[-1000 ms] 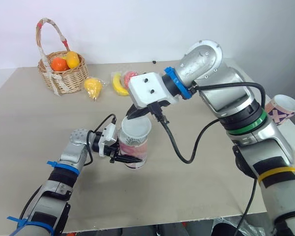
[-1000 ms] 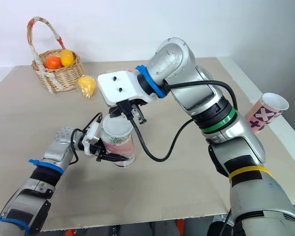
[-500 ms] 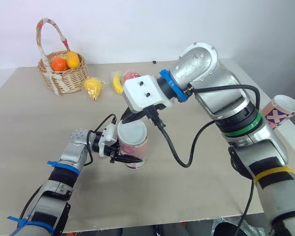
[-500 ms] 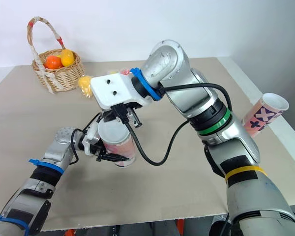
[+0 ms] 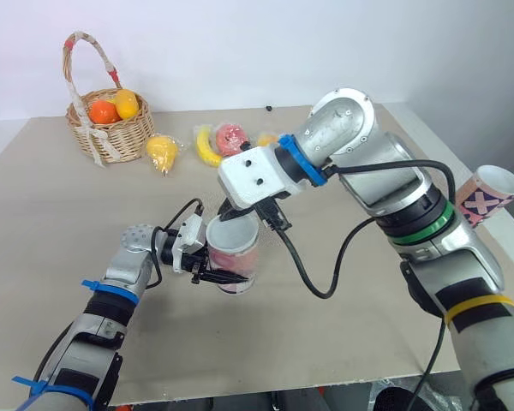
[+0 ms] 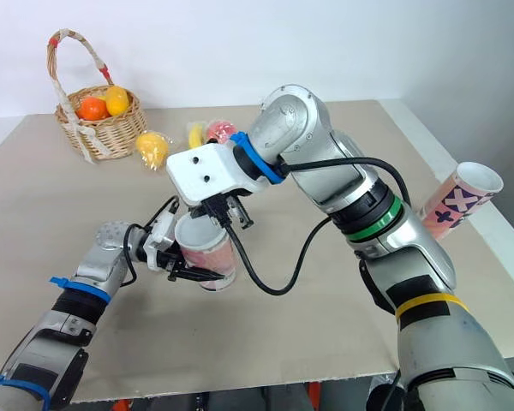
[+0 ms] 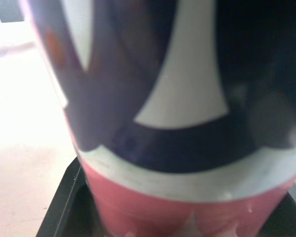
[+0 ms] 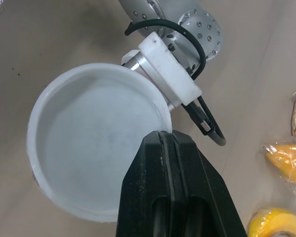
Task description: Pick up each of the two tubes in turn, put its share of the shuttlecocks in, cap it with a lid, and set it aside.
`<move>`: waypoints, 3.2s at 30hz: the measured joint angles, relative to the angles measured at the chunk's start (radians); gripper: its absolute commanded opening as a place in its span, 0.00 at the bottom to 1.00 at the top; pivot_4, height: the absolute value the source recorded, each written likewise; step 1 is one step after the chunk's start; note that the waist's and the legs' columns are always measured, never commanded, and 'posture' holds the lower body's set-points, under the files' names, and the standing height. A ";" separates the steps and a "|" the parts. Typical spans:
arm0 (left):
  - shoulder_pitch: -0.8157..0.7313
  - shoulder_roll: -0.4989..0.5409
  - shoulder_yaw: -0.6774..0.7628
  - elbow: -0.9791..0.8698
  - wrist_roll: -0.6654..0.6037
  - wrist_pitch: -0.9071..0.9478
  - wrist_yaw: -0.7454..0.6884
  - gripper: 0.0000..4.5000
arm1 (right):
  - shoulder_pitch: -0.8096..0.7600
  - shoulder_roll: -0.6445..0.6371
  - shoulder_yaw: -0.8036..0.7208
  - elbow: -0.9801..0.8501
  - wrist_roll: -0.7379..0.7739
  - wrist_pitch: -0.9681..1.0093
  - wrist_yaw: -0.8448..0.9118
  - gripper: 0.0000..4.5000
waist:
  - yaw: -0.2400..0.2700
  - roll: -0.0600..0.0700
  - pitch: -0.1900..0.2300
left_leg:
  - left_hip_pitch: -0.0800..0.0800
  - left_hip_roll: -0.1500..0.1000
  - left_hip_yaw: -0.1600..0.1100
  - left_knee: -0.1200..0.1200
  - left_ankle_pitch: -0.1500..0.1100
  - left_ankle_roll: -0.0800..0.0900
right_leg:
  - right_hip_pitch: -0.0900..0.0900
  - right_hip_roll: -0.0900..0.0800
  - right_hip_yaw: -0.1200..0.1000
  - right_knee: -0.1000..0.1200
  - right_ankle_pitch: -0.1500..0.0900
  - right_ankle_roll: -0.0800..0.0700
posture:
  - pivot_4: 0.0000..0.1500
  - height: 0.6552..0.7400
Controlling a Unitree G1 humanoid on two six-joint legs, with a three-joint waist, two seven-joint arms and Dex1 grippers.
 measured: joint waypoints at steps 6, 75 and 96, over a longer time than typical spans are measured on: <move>0.003 0.001 0.001 -0.002 0.000 0.001 0.000 0.52 | 0.004 0.005 -0.001 0.006 0.000 -0.002 -0.002 0.01 | 0.000 0.000 0.000 | 0.000 0.000 0.000 0.000 0.000 0.000 | 0.000 0.000 0.000 0.000 0.000 0.000 | 1.00 0.88; 0.009 0.008 0.011 -0.005 -0.001 0.012 -0.001 0.52 | 0.058 0.039 -0.055 -0.042 0.060 0.071 -0.071 0.01 | -0.002 0.000 0.000 | 0.000 0.002 -0.005 -0.005 0.000 0.000 | -0.001 0.002 -0.005 0.000 -0.003 -0.006 | 1.00 0.88; -0.001 0.008 0.011 0.017 -0.002 0.001 -0.004 0.52 | 0.035 0.052 -0.047 0.005 0.029 0.018 -0.100 0.01 | -0.002 0.000 0.000 | 0.001 0.002 -0.005 -0.006 0.000 0.000 | -0.001 0.002 -0.006 0.000 -0.003 -0.006 | 1.00 0.88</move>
